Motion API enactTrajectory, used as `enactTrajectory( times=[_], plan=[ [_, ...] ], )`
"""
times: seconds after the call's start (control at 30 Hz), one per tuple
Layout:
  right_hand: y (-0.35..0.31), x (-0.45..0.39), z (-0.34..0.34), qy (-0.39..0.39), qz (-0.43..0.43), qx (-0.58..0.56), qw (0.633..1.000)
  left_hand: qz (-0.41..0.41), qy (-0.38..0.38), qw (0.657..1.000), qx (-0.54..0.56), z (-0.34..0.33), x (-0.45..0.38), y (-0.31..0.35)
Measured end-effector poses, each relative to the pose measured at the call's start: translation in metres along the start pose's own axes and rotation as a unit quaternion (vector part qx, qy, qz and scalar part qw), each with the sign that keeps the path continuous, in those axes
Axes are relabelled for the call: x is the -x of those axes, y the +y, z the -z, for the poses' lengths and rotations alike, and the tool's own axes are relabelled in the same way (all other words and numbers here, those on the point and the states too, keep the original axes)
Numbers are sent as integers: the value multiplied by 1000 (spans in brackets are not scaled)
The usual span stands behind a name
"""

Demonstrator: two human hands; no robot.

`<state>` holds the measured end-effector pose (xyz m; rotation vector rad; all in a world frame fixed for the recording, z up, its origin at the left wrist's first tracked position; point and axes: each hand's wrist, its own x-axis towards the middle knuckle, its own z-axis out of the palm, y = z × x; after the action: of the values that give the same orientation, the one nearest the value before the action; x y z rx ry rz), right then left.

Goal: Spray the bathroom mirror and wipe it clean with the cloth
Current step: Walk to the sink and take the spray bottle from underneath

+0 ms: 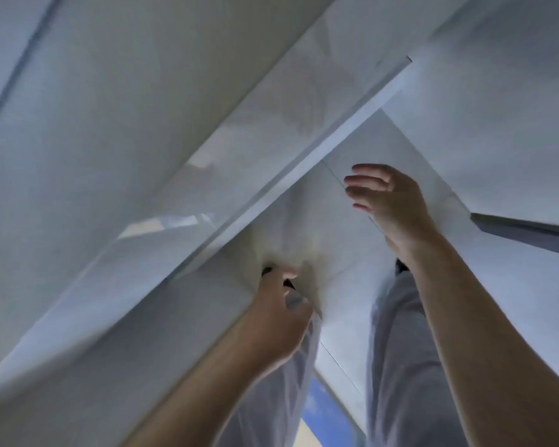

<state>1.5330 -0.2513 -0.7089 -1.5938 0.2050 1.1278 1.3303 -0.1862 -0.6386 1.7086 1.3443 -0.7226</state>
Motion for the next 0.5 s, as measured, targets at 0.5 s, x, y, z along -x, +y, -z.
enactTrajectory(
  times=[0.5],
  plan=[
    [13, -101, -56, -31, 67, -130, 989, -137, 249, 949, 136, -4, -140, -12]
  ],
)
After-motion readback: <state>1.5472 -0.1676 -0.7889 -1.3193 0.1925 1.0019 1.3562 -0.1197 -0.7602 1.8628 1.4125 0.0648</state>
